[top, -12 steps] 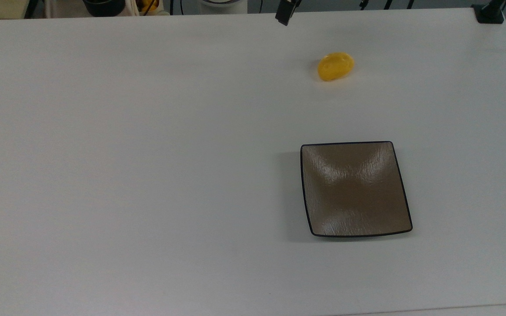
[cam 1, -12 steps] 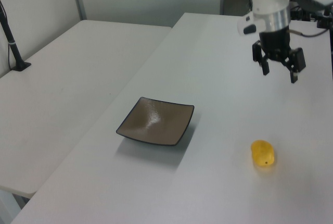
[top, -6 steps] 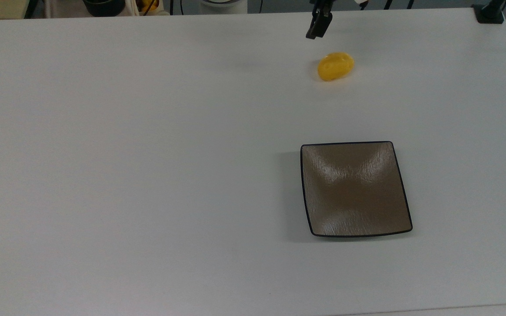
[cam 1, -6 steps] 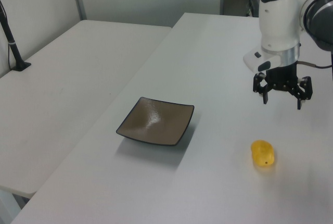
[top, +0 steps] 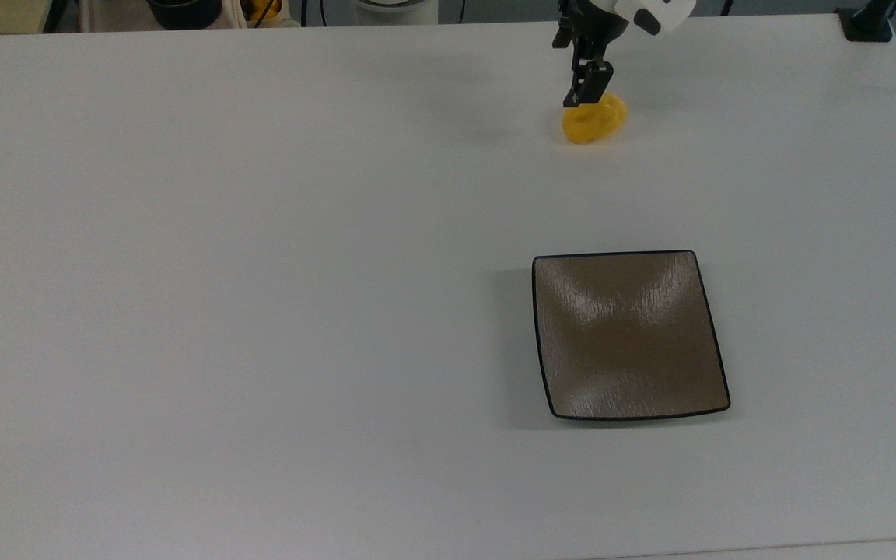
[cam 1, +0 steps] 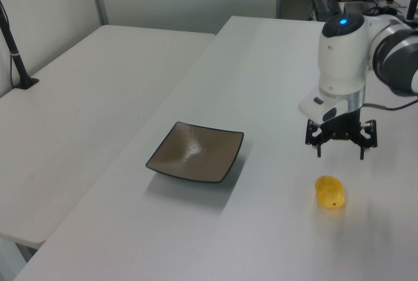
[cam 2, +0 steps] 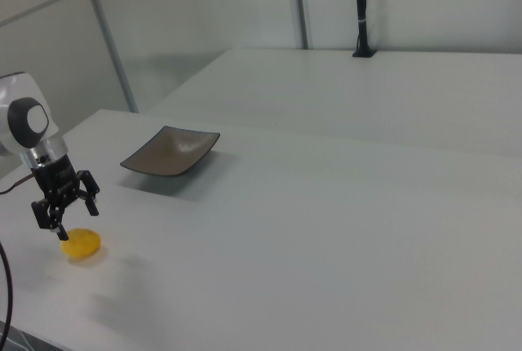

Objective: Put potatoes on a ceramic plate
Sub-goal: 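Lower the gripper around the yellow potato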

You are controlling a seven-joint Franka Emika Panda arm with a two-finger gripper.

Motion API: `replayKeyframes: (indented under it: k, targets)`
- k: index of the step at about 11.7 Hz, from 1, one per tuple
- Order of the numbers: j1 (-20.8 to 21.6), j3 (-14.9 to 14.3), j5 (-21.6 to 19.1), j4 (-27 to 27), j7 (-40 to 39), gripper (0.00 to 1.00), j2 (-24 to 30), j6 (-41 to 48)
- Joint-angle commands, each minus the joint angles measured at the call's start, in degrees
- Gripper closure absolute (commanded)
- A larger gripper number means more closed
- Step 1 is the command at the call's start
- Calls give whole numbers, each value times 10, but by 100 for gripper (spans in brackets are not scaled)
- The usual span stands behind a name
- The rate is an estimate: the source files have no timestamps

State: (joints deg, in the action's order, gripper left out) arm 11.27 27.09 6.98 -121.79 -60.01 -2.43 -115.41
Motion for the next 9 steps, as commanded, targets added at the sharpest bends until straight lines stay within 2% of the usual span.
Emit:
replayKeyframes:
  k: [1,4,9]
  targets:
    - [16,-3,28,-2,-8,2,-35,-53]
    - [24,-4,49,0,-3,2,-58,-77]
    - [34,-3,55,0,1,1,-86,-96]
